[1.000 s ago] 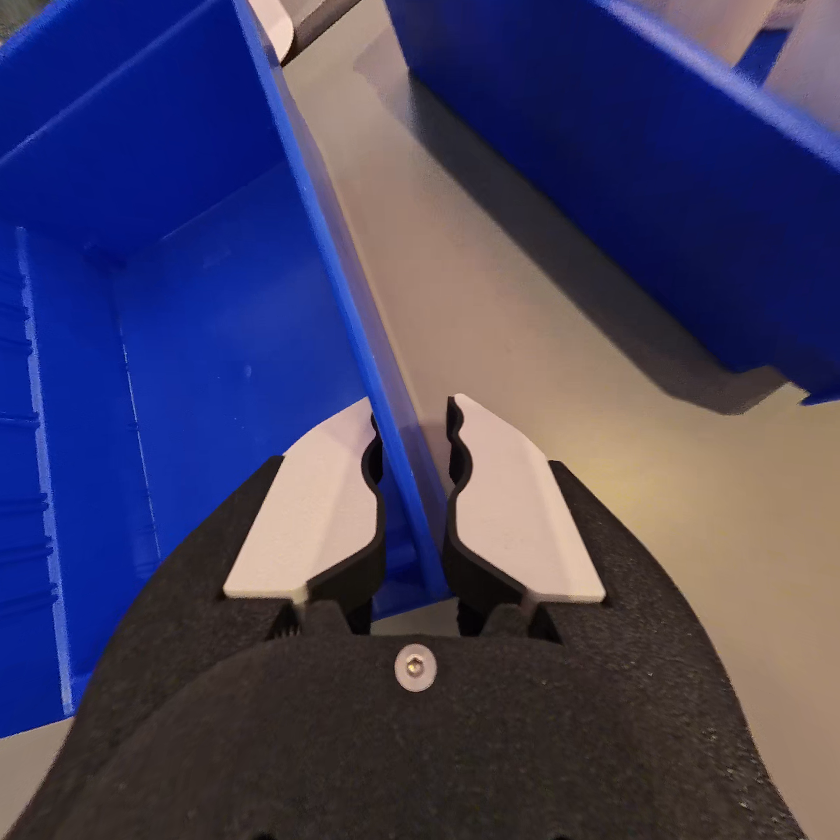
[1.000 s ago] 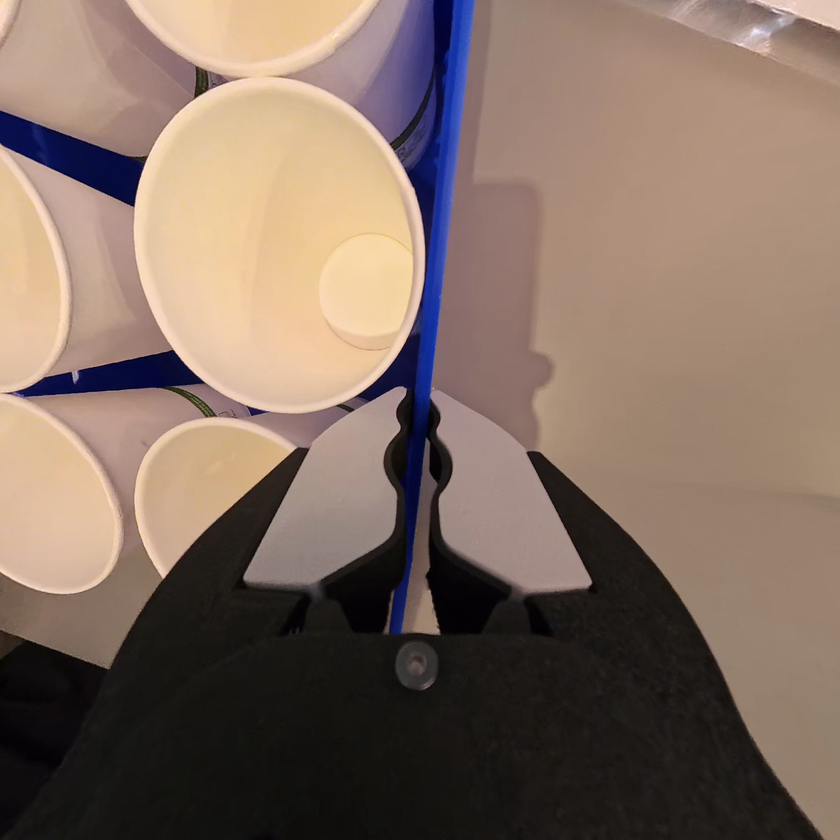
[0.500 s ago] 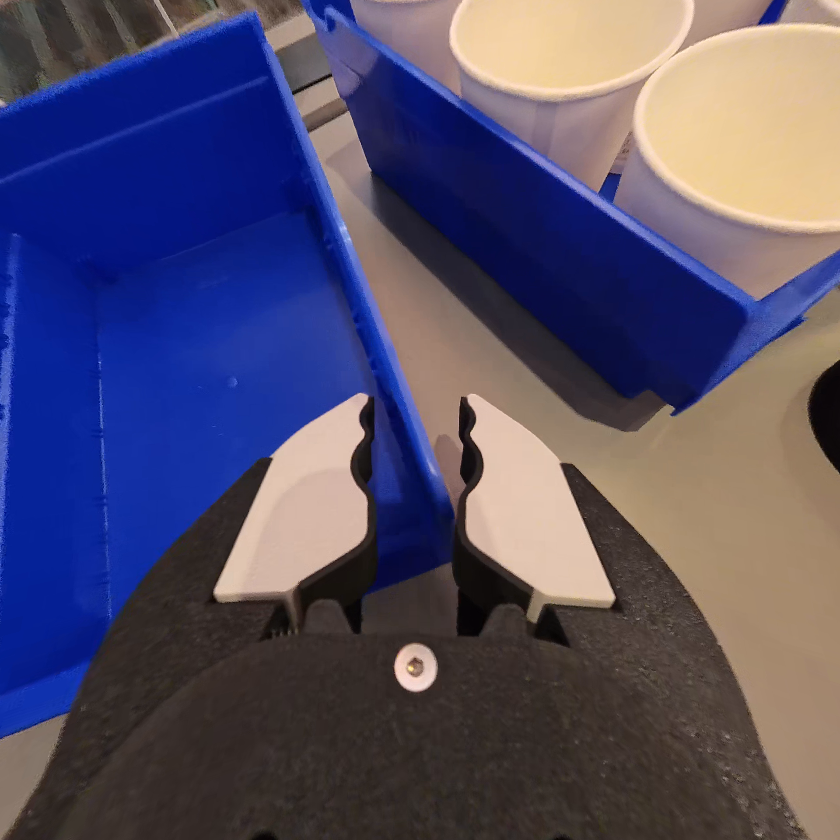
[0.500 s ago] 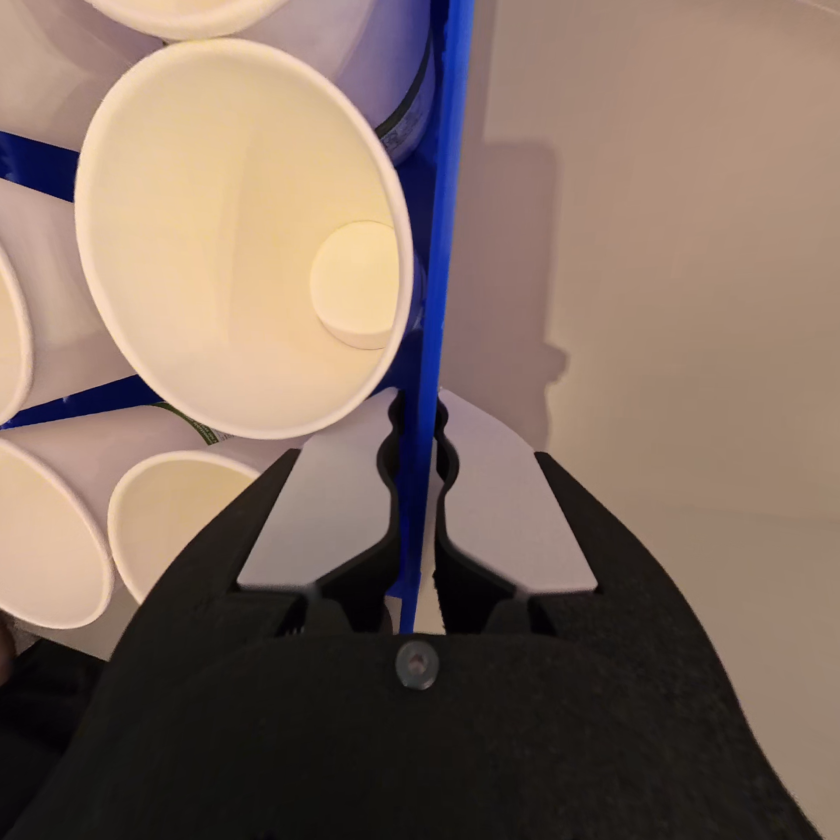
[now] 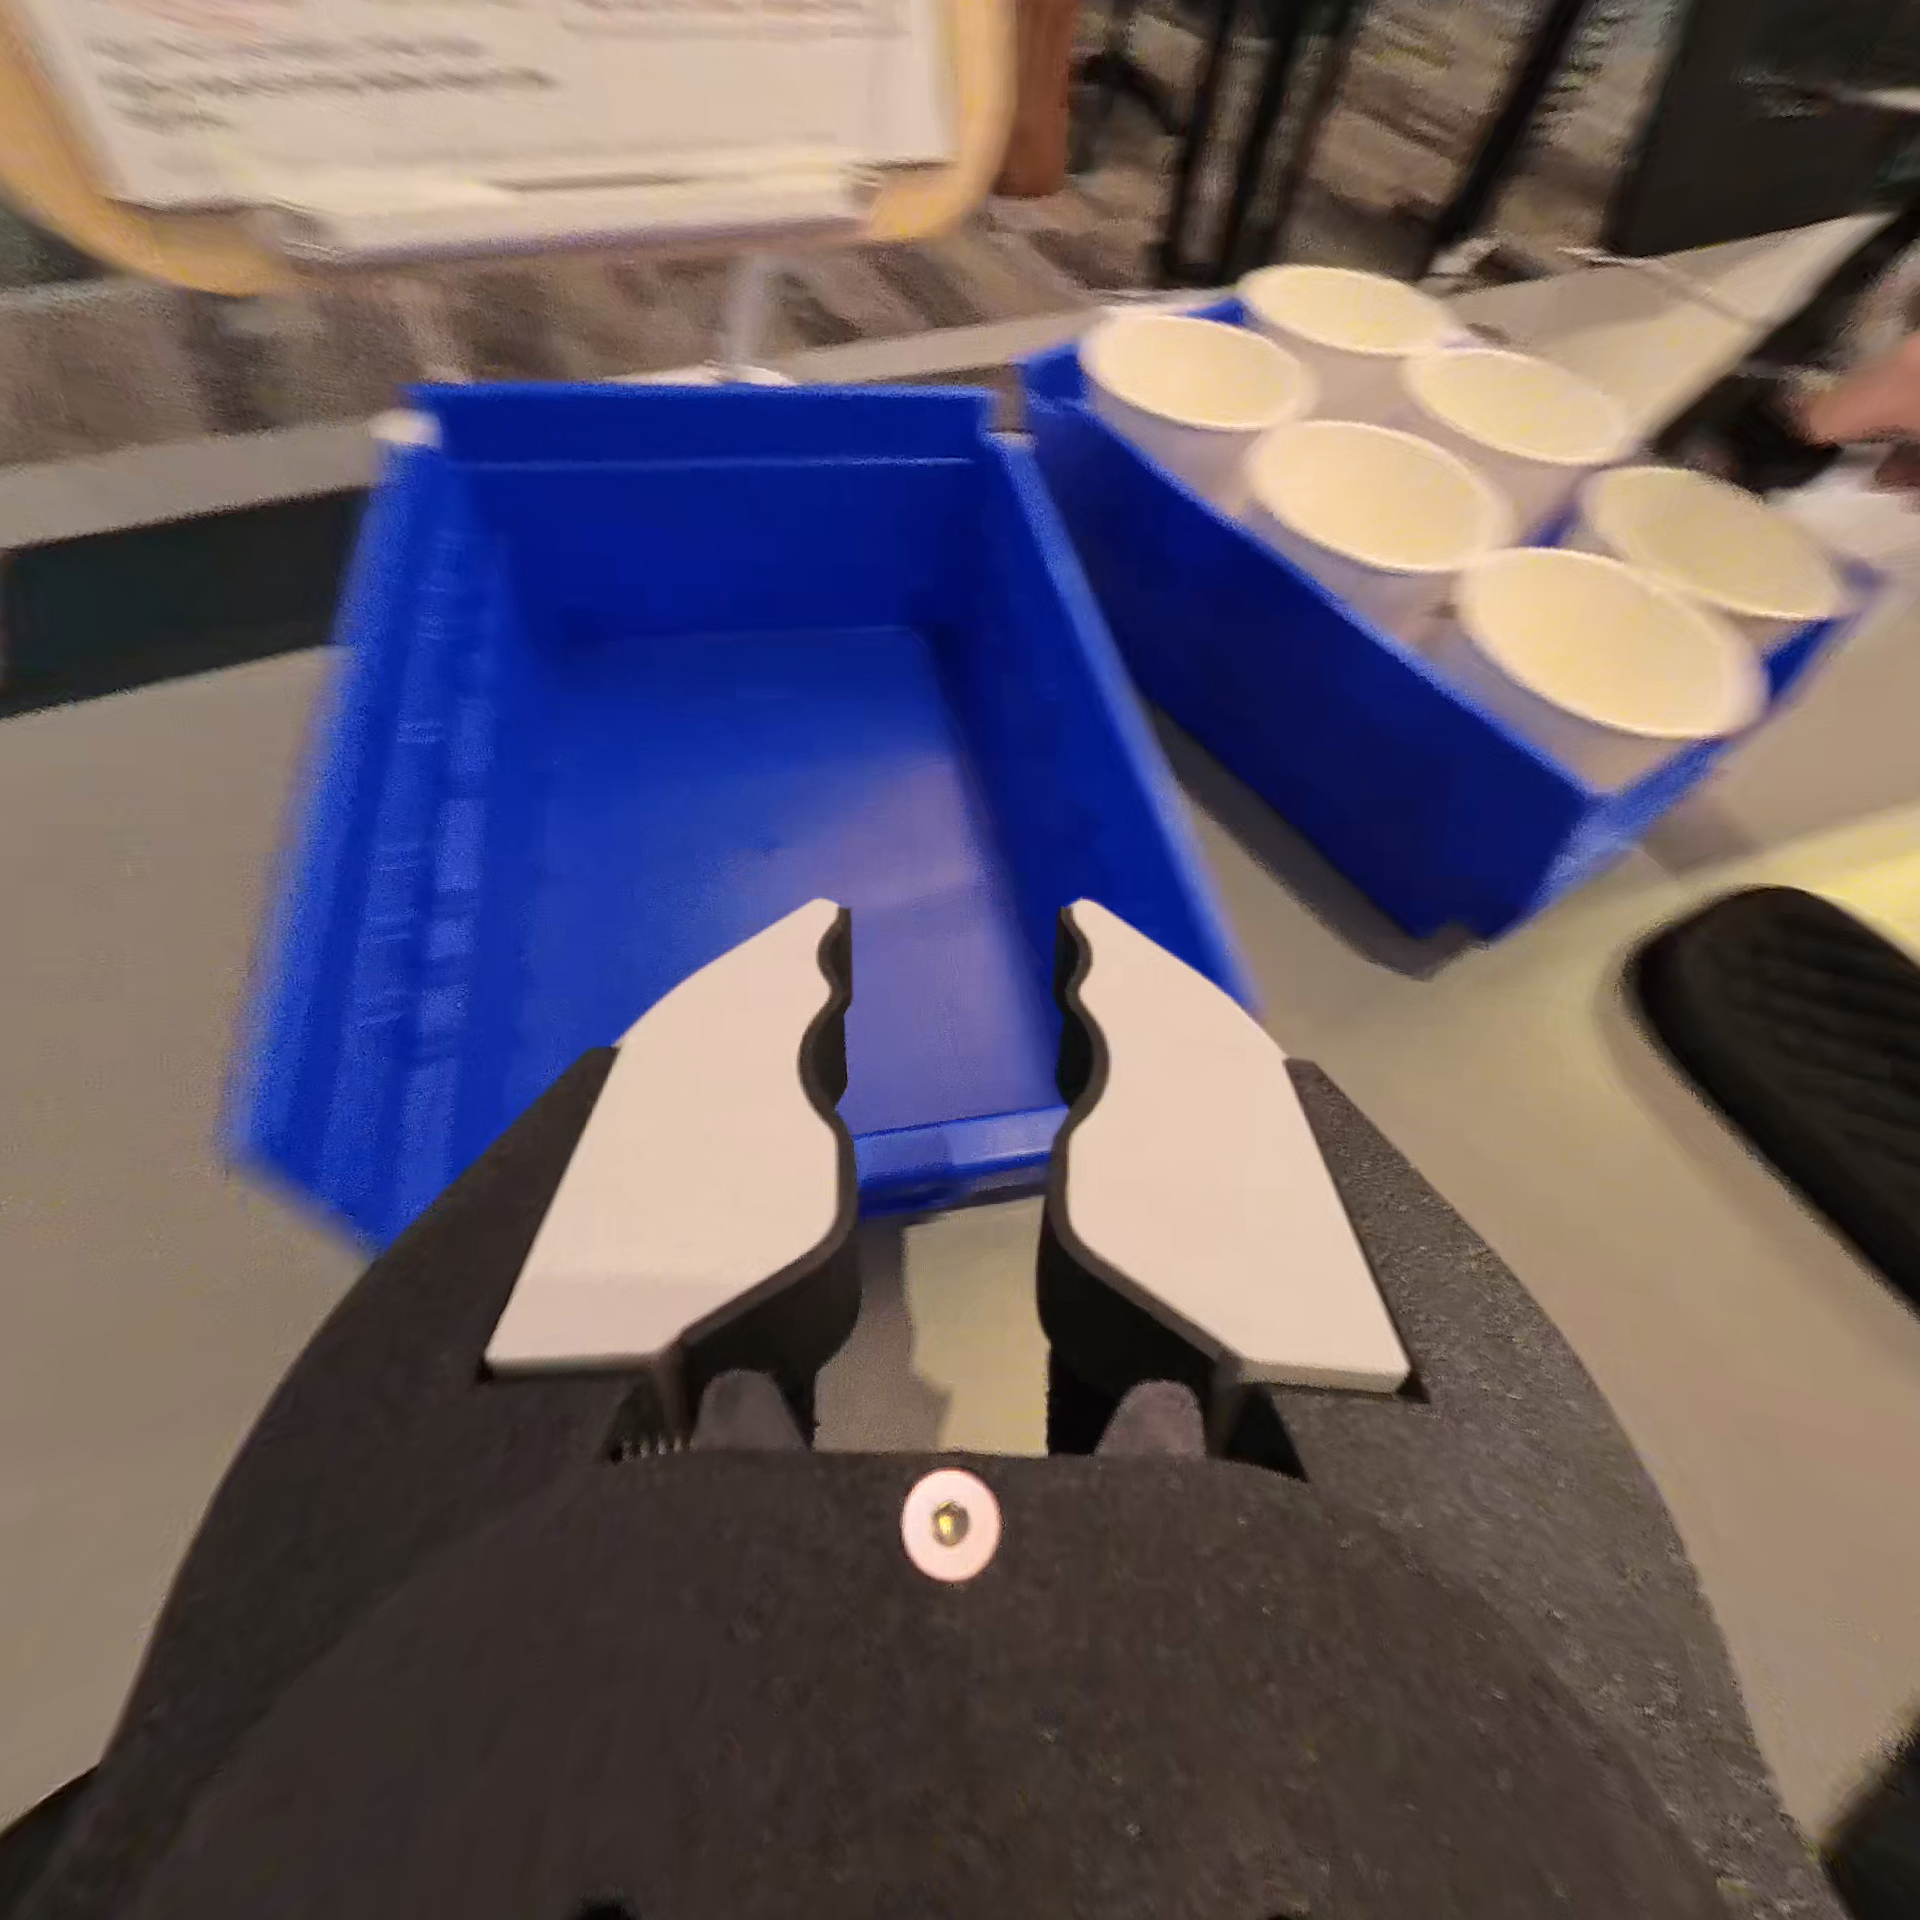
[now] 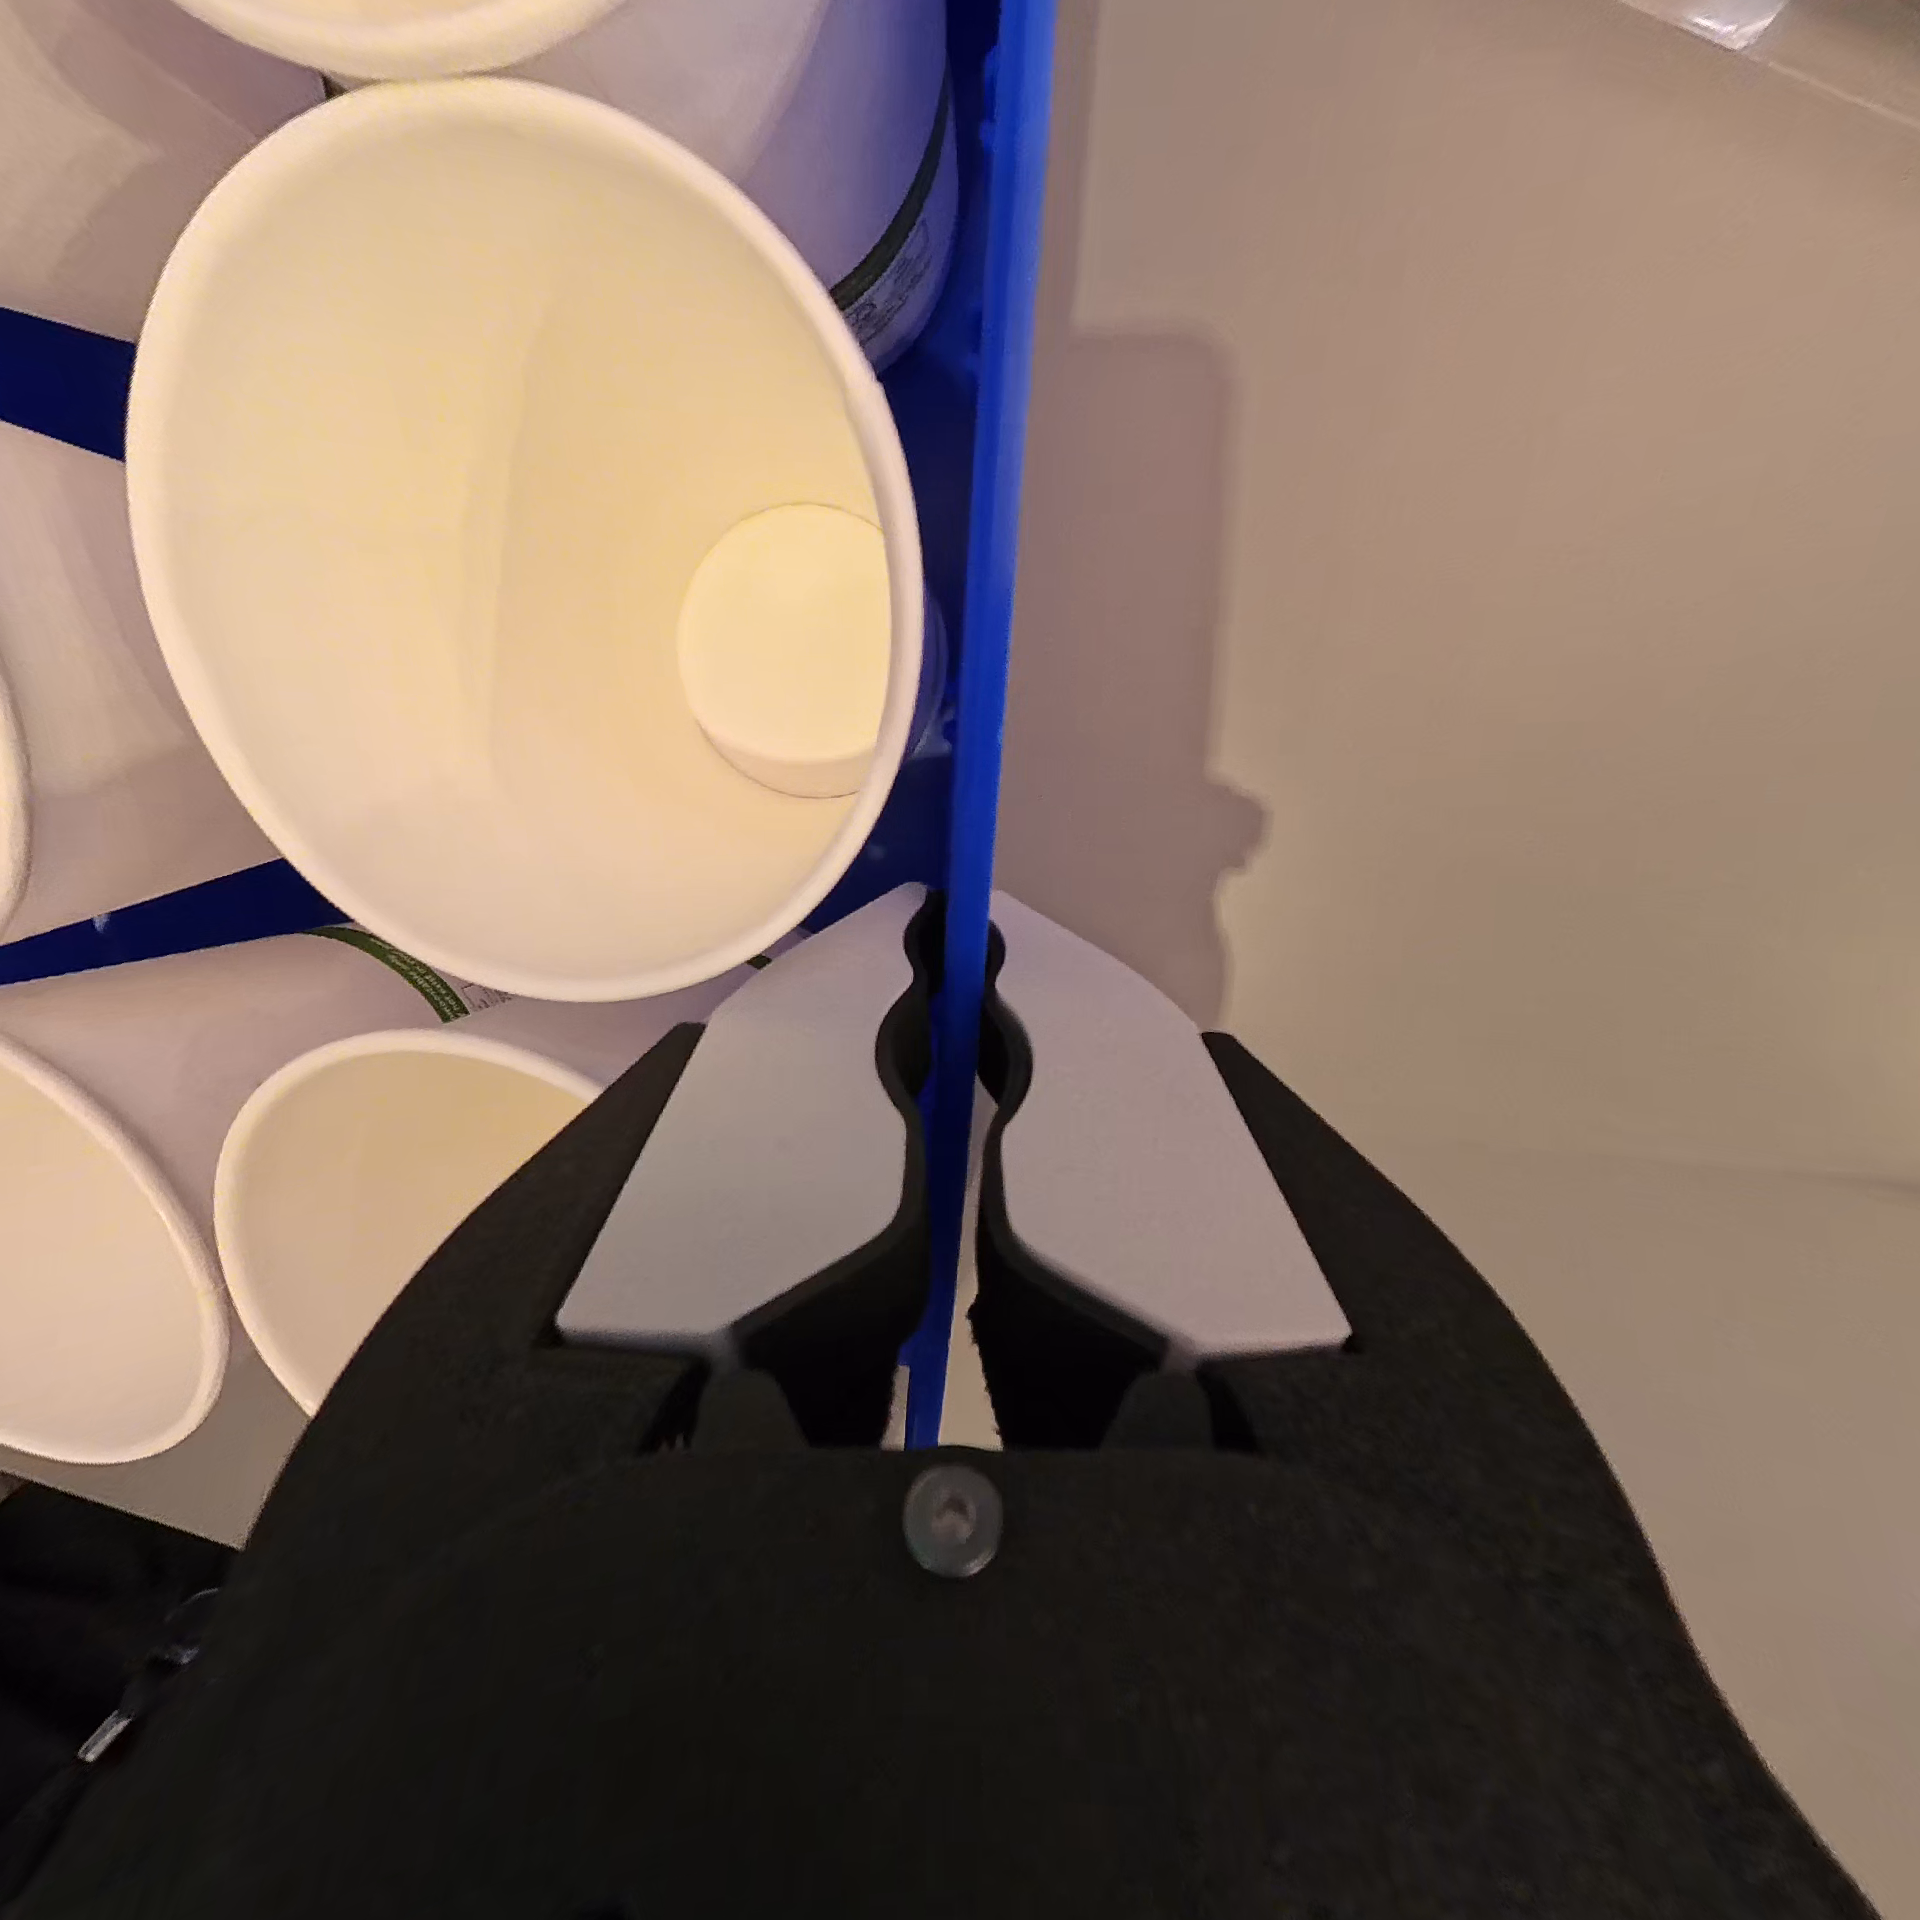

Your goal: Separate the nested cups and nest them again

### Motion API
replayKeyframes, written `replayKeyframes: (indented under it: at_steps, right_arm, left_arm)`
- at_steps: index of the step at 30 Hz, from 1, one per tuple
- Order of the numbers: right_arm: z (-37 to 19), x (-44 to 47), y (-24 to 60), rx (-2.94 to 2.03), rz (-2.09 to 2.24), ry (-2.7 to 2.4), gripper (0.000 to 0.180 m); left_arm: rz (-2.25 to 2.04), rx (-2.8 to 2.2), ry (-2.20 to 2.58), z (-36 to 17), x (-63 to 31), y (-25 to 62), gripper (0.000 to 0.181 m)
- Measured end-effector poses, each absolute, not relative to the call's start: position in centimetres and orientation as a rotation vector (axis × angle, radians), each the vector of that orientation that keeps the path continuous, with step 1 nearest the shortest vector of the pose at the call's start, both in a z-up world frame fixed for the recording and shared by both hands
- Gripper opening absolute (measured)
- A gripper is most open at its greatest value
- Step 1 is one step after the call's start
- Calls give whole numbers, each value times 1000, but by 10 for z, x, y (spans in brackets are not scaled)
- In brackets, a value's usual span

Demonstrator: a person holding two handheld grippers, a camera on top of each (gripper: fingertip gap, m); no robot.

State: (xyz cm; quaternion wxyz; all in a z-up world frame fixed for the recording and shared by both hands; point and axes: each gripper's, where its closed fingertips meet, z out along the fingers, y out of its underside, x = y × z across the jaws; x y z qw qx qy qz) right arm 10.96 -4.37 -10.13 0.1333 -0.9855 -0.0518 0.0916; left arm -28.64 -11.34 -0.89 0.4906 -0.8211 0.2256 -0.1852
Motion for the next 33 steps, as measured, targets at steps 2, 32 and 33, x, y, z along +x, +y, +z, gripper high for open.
replayKeyframes:
  at_steps: [2, 32, 33]
  right_arm:
    - [-101, 110, -44, -2855, 282, -150, 3]
    - [-90, 139, -67, -2886, 404, -151, 4]
    - [-88, 140, -69, -2890, 398, -152, 4]
  left_arm:
    - [-205, -1979, 446, -4, -346, -90, 35]
    - [-481, -2130, 486, -49, -382, -99, 40]
    - [-461, -2117, 485, -45, -388, -103, 40]
